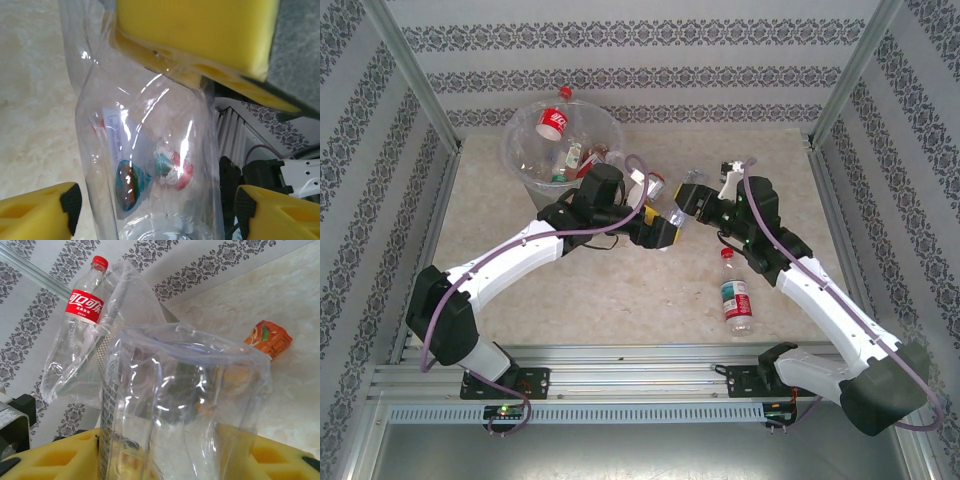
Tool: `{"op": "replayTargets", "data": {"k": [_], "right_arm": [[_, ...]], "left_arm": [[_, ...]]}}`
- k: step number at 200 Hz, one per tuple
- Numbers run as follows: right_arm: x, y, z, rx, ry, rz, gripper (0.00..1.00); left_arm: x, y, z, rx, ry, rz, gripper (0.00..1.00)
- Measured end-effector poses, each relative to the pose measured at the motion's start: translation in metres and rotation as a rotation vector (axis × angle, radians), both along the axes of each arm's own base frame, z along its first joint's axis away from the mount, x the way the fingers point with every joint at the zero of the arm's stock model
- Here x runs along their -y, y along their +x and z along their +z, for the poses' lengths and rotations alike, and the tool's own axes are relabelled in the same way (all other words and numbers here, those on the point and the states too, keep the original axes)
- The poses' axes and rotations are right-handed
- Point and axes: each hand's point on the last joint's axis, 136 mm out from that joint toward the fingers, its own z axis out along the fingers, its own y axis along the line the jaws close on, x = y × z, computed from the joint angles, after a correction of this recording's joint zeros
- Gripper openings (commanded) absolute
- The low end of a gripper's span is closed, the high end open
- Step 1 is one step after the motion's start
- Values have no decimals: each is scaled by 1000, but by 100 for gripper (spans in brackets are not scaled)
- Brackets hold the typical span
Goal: Put the plastic bottles in the bin
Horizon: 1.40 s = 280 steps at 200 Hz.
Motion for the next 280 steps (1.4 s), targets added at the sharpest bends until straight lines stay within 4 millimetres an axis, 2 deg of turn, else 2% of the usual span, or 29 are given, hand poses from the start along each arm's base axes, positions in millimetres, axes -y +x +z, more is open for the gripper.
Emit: {"op": "replayTargets", "data": {"k": [43, 92, 135, 160, 180, 209, 253, 280], "right_arm": [[-2, -1, 0, 0, -1, 6, 56], [-3, 0, -2, -2, -2, 8, 58], [-3, 0, -1, -2, -1, 8, 68], [-3, -2, 1, -6, 14, 9, 80], [-2, -8, 6, -2, 45, 25, 90], [7, -18, 20, 19, 92, 43, 98], [24, -38, 36, 72, 78, 59, 98], [31, -53, 37, 88, 9, 77, 98]], "left_arm": [[1, -2, 0, -9, -5, -8, 57], [1, -2, 0, -11, -6, -11, 47], [0, -2, 0, -11, -6, -9, 46], [-1, 0, 0, -10, -6, -5, 46], [-2, 1, 0, -10, -6, -3, 46], [-3, 2, 0, -6, -5, 1, 46], [-7, 4, 6, 11, -4, 6, 47], [-16, 9, 21, 50, 8, 35, 49]]}}
